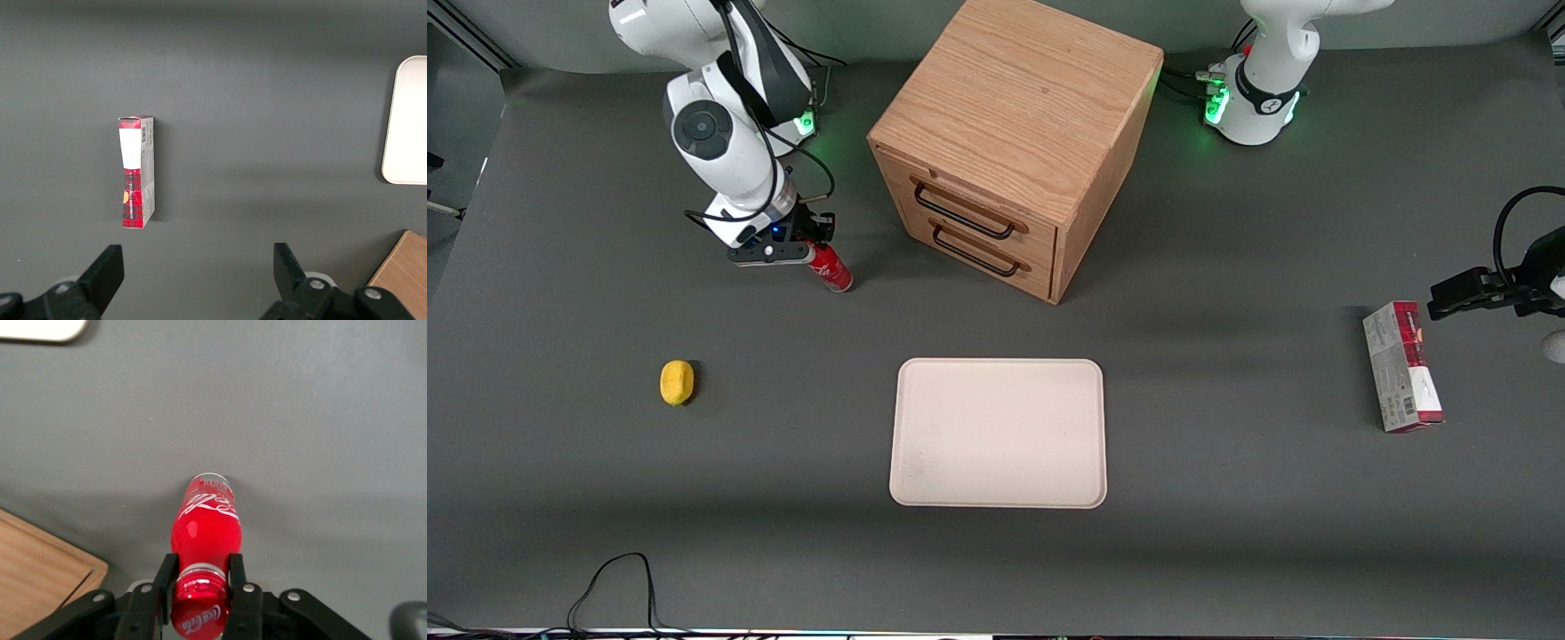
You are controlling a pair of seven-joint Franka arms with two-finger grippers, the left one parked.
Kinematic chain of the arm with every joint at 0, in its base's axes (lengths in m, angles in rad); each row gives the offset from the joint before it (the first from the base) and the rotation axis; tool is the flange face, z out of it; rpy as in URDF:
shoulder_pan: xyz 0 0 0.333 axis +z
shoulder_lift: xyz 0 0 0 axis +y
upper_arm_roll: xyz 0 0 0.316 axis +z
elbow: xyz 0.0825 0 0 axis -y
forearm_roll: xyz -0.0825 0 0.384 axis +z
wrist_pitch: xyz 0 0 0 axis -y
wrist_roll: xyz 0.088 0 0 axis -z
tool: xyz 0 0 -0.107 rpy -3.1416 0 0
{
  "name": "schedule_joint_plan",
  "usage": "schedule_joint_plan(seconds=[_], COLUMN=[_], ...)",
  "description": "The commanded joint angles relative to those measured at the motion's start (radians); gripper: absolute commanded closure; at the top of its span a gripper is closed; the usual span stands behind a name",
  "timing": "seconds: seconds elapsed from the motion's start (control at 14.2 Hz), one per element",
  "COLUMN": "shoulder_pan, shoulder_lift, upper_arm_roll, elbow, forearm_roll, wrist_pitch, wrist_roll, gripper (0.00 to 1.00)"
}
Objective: Place coke bottle on tray
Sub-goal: 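Lift the bottle with the right gripper and carry it toward the tray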
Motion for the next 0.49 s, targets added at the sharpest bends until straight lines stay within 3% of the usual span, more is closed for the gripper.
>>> schedule_joint_plan(seconds=[0.0,0.42], shoulder_pan=[0.008,0.003], shoulder_lift=[-0.037,-0.024], upper_arm_roll=[-0.015,-0.014], elbow=[0.211,0.631], forearm_roll=[-0.015,-0.033], wrist_pitch=[-0.241,-0.631], wrist_roll=[0.015,0.015], gripper=[0.80,0.81])
